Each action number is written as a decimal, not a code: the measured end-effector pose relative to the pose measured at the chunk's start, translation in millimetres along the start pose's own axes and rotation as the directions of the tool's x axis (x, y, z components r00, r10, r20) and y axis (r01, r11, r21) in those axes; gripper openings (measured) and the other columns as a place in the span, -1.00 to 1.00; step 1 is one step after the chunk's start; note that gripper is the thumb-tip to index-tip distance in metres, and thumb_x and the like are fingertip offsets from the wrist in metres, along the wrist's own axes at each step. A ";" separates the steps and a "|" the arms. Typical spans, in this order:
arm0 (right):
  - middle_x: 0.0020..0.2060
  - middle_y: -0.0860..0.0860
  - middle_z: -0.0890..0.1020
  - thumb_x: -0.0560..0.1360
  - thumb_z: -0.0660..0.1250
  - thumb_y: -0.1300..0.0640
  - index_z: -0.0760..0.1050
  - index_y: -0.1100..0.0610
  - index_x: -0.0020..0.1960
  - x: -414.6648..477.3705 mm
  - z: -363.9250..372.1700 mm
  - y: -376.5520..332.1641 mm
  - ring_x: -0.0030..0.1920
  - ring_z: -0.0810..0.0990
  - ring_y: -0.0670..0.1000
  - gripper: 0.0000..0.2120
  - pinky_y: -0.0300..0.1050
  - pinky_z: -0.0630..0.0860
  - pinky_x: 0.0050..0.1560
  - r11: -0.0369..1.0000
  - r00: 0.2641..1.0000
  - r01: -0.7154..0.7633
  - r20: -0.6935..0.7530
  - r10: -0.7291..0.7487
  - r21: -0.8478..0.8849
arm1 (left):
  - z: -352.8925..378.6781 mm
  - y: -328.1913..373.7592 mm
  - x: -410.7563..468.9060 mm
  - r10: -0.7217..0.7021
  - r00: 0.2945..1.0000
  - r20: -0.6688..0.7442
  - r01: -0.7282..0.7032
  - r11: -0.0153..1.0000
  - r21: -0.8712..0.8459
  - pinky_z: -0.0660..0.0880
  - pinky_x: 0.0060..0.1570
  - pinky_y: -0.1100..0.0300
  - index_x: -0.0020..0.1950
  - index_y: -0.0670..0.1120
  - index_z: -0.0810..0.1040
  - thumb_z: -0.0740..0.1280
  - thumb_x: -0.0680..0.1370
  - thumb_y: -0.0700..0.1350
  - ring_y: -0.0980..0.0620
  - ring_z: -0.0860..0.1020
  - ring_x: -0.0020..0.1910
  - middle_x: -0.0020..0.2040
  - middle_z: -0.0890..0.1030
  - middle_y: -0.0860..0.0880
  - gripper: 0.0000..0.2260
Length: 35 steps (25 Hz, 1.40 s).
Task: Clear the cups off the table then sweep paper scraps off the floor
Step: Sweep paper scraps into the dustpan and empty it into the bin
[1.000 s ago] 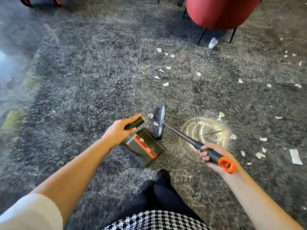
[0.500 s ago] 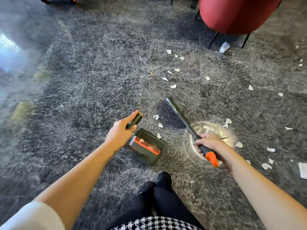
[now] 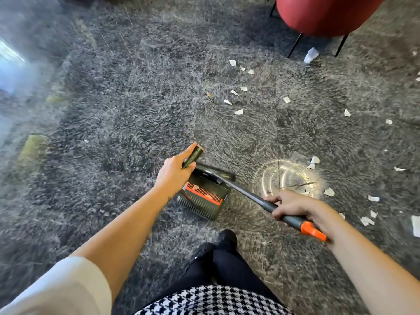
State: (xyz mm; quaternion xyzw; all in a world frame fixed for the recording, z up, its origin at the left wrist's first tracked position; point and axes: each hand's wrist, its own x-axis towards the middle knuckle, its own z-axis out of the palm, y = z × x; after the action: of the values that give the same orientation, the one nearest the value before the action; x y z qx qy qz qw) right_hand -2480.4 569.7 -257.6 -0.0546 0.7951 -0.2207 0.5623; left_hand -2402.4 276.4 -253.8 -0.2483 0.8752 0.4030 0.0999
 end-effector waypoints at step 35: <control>-0.52 0.10 0.54 0.47 0.22 0.36 0.46 0.34 -0.25 86.3 -243.6 -64.8 -0.59 0.52 -0.07 -0.86 -0.33 0.41 -0.62 0.604 0.920 0.223 -0.370 0.130 0.765 | -97.4 106.9 237.7 0.168 0.961 -0.220 -0.165 0.986 0.032 0.35 -0.39 0.16 0.45 0.20 0.30 0.28 0.58 -0.14 0.07 0.38 -0.46 -0.31 0.51 0.02 -0.52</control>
State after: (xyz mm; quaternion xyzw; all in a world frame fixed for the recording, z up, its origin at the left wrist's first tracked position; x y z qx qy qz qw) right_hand -2745.8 553.3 -240.0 0.2245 0.7065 -0.5716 0.3517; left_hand -2658.7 177.7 -209.0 -0.2167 0.9013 0.3737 -0.0308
